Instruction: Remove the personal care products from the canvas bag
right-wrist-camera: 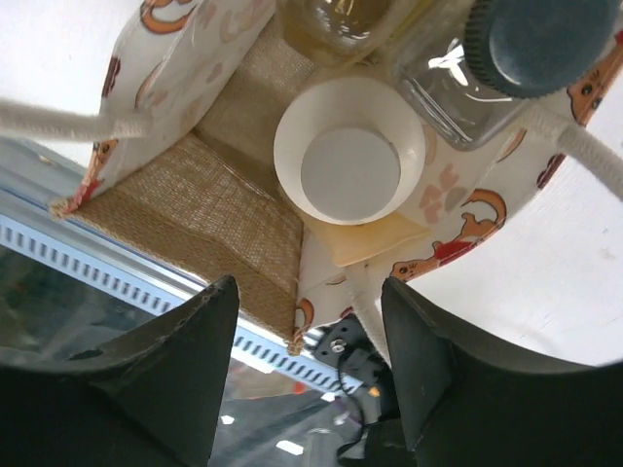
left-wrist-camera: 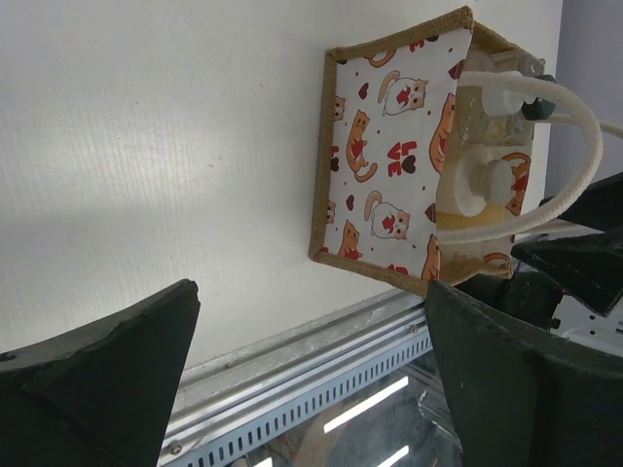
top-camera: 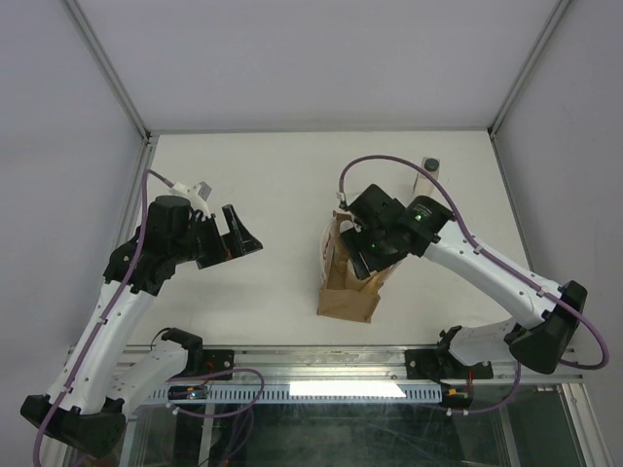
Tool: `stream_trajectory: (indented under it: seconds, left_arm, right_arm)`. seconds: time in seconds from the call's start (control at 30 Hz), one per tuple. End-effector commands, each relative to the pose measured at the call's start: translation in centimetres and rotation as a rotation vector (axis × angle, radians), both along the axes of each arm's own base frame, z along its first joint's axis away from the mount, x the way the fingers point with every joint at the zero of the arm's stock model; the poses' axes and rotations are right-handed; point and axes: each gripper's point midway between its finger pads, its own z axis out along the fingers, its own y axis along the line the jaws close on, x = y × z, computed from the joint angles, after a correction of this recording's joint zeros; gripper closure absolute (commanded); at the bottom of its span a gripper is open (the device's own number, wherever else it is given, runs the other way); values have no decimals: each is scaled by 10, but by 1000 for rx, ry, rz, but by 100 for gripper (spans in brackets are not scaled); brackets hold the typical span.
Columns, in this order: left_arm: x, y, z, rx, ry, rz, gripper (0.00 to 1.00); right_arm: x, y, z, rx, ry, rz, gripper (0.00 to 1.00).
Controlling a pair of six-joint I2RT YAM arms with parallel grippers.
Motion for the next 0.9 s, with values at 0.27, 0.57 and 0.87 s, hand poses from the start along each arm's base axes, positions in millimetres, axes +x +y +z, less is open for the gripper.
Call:
stream_trajectory:
  seconds: [0.27,0.57,0.87]
  left_arm:
    - [11,-6,11,-11,-34,-21,1]
    - [8,-6,8,-11,-33,-24,1]
    - [6,-4,9,-8,-34,-18,1]
  right_arm:
    - [0,-4,-8,-8,-181,579,61]
    - [2,-6,-21,-36,-275,810,60]
    - [-3,-14,-44,-90,-244,946,59]
